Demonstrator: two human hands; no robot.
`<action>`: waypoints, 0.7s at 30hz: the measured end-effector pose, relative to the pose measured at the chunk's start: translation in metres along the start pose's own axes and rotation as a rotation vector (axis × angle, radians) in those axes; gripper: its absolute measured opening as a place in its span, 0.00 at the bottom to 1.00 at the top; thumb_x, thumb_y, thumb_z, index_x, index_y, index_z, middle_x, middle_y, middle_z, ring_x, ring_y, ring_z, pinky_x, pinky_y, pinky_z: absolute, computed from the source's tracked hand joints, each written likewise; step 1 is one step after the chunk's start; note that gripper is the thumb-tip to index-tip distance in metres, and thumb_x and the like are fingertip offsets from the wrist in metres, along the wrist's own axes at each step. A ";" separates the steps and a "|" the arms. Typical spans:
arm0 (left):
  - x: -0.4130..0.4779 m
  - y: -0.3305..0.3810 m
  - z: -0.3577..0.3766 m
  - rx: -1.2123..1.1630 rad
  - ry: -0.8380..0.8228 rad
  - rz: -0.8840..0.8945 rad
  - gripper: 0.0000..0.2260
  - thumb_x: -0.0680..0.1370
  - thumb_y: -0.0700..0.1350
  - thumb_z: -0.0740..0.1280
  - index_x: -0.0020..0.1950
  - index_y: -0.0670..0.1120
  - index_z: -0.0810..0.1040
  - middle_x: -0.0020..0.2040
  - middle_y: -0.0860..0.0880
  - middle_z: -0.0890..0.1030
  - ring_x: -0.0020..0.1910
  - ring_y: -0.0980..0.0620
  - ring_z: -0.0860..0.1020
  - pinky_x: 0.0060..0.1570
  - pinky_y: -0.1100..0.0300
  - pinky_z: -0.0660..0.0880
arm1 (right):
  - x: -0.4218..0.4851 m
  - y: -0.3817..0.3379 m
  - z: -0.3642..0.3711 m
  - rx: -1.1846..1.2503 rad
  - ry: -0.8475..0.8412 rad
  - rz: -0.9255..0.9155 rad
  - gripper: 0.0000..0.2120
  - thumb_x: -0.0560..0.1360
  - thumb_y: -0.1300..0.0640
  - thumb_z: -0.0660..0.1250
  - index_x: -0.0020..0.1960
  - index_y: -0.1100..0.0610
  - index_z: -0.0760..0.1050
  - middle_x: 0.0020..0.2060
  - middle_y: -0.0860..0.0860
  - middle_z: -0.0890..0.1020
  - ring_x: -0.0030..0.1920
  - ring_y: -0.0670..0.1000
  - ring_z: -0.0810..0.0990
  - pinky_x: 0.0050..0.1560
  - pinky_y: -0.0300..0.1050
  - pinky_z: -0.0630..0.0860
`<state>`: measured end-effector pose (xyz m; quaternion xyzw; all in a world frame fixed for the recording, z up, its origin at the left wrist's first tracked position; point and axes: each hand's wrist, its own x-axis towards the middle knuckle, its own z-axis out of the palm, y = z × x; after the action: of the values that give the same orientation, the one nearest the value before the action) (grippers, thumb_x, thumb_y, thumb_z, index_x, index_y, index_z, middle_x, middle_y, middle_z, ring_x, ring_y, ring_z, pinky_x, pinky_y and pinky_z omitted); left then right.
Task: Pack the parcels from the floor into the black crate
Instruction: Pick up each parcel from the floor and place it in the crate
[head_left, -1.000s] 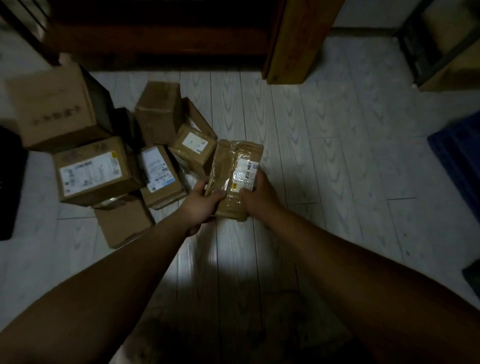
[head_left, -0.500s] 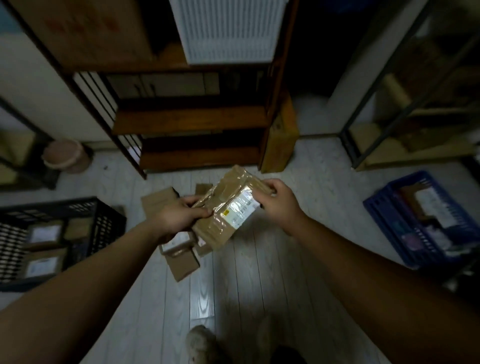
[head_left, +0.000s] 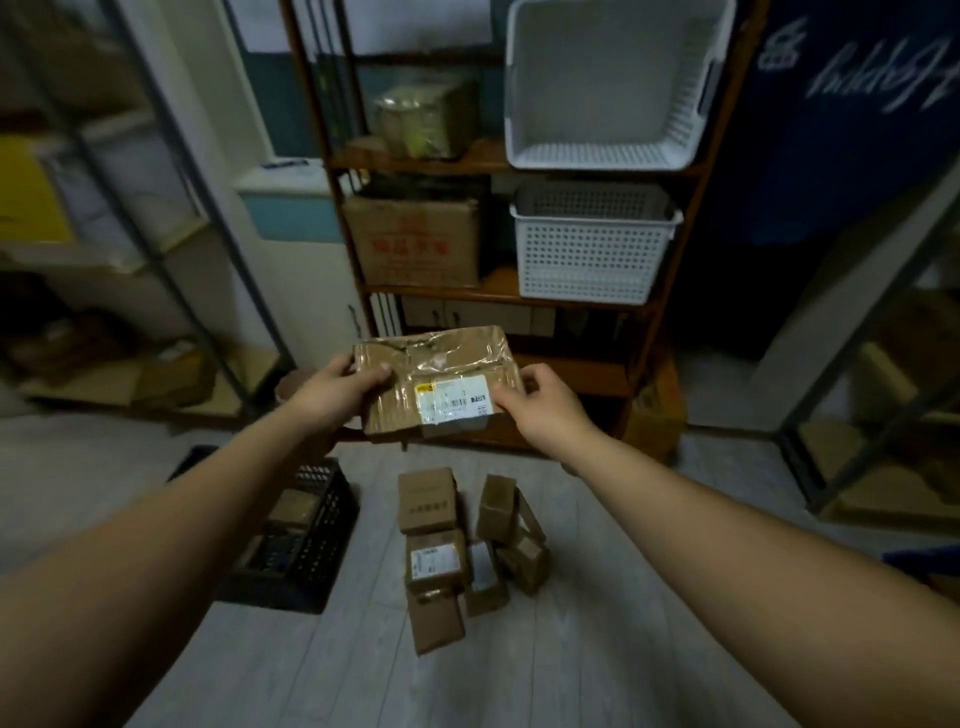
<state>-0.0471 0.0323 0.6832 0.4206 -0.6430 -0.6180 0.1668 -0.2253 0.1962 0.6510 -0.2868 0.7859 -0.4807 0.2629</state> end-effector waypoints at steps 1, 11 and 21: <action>-0.003 0.004 -0.018 0.019 0.004 0.016 0.16 0.76 0.51 0.66 0.64 0.54 0.71 0.51 0.45 0.81 0.47 0.45 0.81 0.37 0.53 0.78 | -0.001 -0.012 0.011 -0.018 -0.032 -0.039 0.19 0.74 0.42 0.66 0.62 0.47 0.70 0.54 0.46 0.77 0.50 0.47 0.77 0.41 0.41 0.72; -0.017 -0.030 -0.224 0.011 0.072 -0.012 0.30 0.71 0.52 0.71 0.71 0.52 0.64 0.55 0.45 0.79 0.46 0.46 0.83 0.39 0.56 0.79 | -0.005 -0.112 0.201 0.073 -0.229 -0.142 0.20 0.79 0.51 0.61 0.71 0.46 0.63 0.52 0.42 0.77 0.43 0.38 0.75 0.38 0.36 0.70; 0.007 -0.075 -0.368 -0.035 0.101 -0.082 0.34 0.72 0.49 0.71 0.71 0.67 0.57 0.57 0.46 0.75 0.44 0.45 0.83 0.34 0.55 0.80 | 0.003 -0.161 0.348 0.069 -0.292 -0.134 0.21 0.80 0.52 0.60 0.72 0.46 0.61 0.60 0.47 0.78 0.52 0.47 0.80 0.52 0.46 0.79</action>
<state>0.2444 -0.2050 0.6776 0.4742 -0.6051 -0.6133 0.1812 0.0442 -0.0760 0.6577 -0.3962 0.7014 -0.4771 0.3513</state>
